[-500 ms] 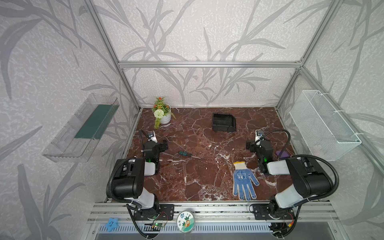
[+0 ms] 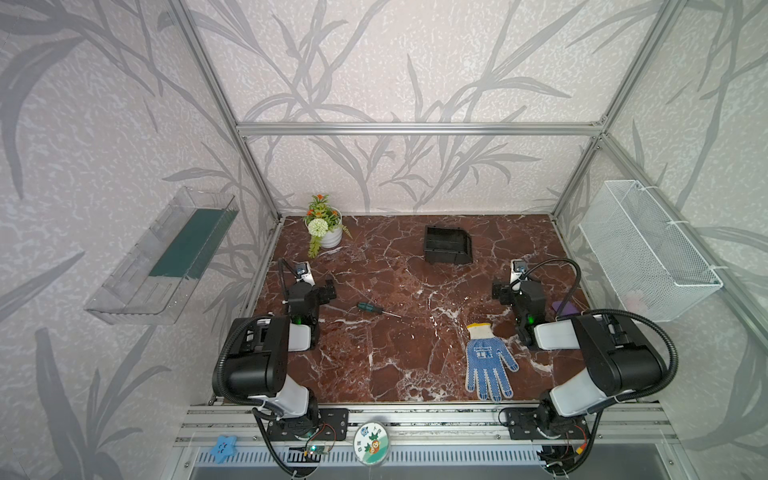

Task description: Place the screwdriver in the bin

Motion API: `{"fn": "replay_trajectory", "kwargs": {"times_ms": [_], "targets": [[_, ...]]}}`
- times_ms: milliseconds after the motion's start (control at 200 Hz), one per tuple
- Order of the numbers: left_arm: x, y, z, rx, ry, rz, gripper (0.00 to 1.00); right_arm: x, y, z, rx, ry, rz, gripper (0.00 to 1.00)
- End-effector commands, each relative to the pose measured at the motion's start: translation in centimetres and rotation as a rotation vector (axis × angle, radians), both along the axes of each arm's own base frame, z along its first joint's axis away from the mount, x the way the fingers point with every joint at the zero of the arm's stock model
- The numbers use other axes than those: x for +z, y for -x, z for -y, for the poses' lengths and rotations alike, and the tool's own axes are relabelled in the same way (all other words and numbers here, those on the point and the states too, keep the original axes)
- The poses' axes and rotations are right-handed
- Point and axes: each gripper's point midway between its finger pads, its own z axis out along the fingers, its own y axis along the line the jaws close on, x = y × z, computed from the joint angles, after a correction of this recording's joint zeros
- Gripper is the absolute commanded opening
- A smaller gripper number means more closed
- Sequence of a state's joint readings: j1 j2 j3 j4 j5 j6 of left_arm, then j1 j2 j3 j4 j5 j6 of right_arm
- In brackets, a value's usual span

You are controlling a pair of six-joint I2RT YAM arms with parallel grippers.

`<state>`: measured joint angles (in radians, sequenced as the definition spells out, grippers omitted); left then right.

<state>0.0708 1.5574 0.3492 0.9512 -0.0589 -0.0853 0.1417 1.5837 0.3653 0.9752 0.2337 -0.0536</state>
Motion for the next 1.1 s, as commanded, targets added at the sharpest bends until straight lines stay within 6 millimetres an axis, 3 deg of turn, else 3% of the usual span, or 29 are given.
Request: {"fn": "replay_trajectory", "kwargs": {"times_ms": [0,710,805,860,970,1095], "targets": [[0.8,-0.5,0.1,-0.005,-0.024,0.022,0.99,0.4,-0.1,0.0,0.003,0.000,0.022,0.99],[0.6,-0.7,0.2,-0.018,-0.020,0.003,0.99,0.4,-0.1,0.0,0.024,-0.022,0.023,0.99],[0.5,-0.6,0.2,-0.017,-0.021,-0.004,0.99,2.3,0.5,-2.1,0.135,0.009,0.032,0.99],[1.7,-0.5,-0.4,0.022,-0.031,0.029,0.99,3.8,0.8,-2.8,0.162,0.035,0.015,0.99],[4.2,-0.3,-1.3,0.082,-0.035,-0.013,0.99,6.3,1.6,-2.5,0.140,0.031,-0.101,0.99],[6.3,0.0,-0.8,0.090,0.048,-0.137,0.99,9.7,1.9,-1.6,0.049,-0.051,-0.167,0.99]]}}
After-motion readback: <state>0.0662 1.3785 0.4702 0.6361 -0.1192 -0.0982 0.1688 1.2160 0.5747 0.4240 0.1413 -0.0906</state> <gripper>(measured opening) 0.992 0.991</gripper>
